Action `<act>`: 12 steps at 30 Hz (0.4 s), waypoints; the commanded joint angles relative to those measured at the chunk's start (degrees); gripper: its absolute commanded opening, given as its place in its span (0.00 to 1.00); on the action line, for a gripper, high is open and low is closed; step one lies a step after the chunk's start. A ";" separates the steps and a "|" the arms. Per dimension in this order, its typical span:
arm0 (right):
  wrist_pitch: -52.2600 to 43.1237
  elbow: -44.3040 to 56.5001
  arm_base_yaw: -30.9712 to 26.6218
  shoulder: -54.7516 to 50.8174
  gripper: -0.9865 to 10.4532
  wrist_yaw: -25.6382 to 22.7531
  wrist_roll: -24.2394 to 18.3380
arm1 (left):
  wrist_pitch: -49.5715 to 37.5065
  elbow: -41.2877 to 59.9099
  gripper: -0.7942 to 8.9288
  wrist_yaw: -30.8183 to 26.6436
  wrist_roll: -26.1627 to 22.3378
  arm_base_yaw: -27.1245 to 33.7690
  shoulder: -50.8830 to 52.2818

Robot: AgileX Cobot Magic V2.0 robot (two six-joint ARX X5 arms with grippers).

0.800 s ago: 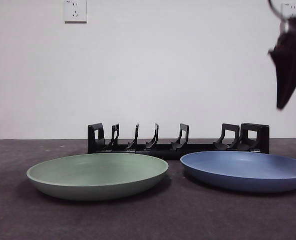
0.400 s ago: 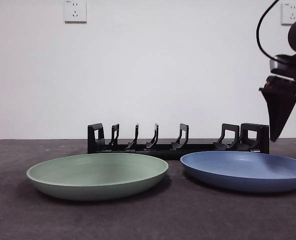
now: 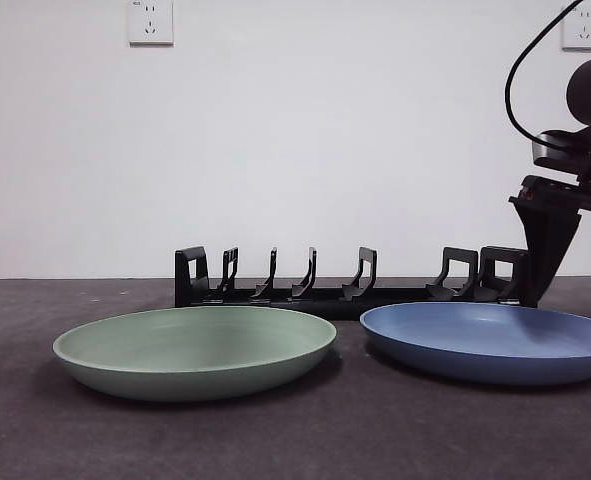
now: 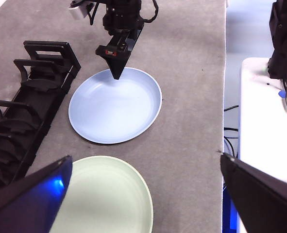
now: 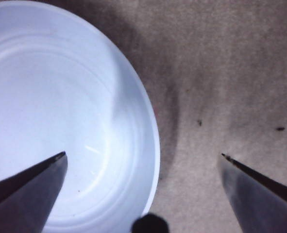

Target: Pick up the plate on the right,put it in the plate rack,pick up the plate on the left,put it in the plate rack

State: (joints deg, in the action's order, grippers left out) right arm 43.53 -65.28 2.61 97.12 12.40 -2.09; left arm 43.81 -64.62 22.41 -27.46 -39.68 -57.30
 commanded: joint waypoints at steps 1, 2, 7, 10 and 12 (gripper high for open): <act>-0.09 -0.13 0.04 1.95 0.57 -0.02 0.70 | -0.57 0.02 0.79 0.04 -0.85 -0.17 -0.15; 0.04 -0.11 0.04 2.45 0.57 -0.02 0.83 | -0.59 0.02 0.79 0.04 -0.85 -0.17 -0.15; -0.20 -0.11 0.04 4.11 0.47 0.00 1.01 | -0.59 0.02 0.79 0.04 -0.85 -0.17 -0.15; -0.55 -0.11 0.04 4.13 0.29 0.20 0.98 | -0.63 0.02 0.79 0.02 -0.87 -0.17 -0.15; -0.50 -0.11 0.04 4.13 0.21 0.20 0.98 | -0.76 0.02 0.79 0.02 -0.87 -0.17 -0.24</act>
State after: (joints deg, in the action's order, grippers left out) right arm 43.20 -65.30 2.61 100.97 12.43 -1.45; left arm 43.77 -64.62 22.41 -27.49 -39.68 -57.32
